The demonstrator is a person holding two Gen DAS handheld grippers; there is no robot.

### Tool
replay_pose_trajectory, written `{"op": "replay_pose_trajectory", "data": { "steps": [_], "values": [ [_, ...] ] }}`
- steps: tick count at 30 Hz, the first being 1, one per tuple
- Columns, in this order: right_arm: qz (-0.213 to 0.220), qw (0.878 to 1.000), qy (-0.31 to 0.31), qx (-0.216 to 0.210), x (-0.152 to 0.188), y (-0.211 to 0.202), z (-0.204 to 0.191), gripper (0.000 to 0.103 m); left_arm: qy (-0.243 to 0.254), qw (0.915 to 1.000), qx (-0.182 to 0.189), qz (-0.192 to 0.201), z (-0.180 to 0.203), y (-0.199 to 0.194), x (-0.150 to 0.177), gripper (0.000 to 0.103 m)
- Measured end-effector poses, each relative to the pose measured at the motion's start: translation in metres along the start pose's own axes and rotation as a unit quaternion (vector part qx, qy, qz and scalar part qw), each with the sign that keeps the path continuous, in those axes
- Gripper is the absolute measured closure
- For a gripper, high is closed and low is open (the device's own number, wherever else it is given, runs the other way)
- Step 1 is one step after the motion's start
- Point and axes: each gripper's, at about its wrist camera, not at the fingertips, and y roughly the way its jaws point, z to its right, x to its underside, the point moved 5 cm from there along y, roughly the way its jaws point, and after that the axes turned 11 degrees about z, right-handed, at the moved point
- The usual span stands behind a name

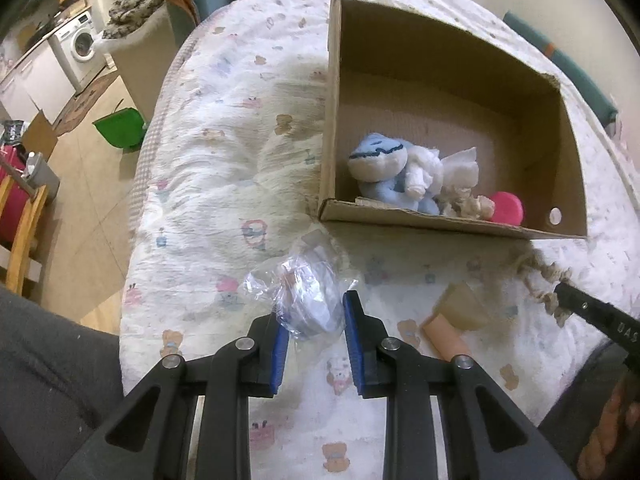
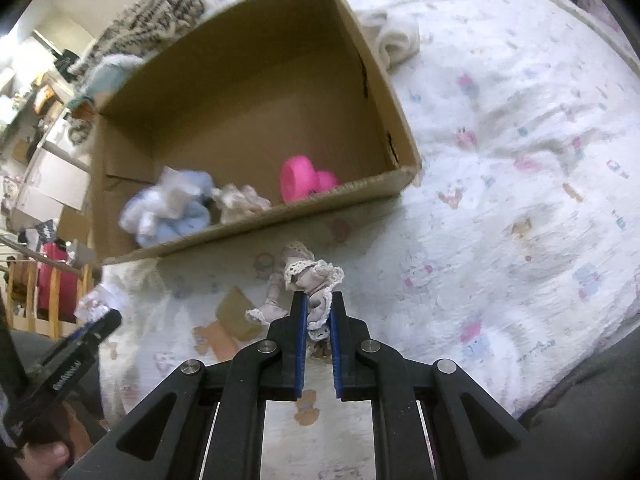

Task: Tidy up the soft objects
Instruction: 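Carry the bag and scrunchie over the box and lower them inside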

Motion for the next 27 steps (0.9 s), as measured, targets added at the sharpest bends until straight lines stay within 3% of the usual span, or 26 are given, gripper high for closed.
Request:
{"op": "replay_pose_trajectory", "data": {
  "steps": [14,19,27],
  "values": [
    [0.096,0.993,-0.023,-0.068,-0.016,-0.066,-0.027,0.091,0.001,0.9973,0.022,0.070,0.008,-0.044,-0.014,0.080],
    [0.135,0.986,-0.037,-0.088,-0.036,-0.095,-0.040,0.091,0.023,0.9940,0.036,0.101,0.019,-0.067,-0.039,0.080],
    [0.150,0.983,-0.044,-0.094,-0.061,-0.103,-0.047,0.091,0.037,0.9894,0.045,0.133,0.033,-0.082,-0.081,0.080]
  ]
}}
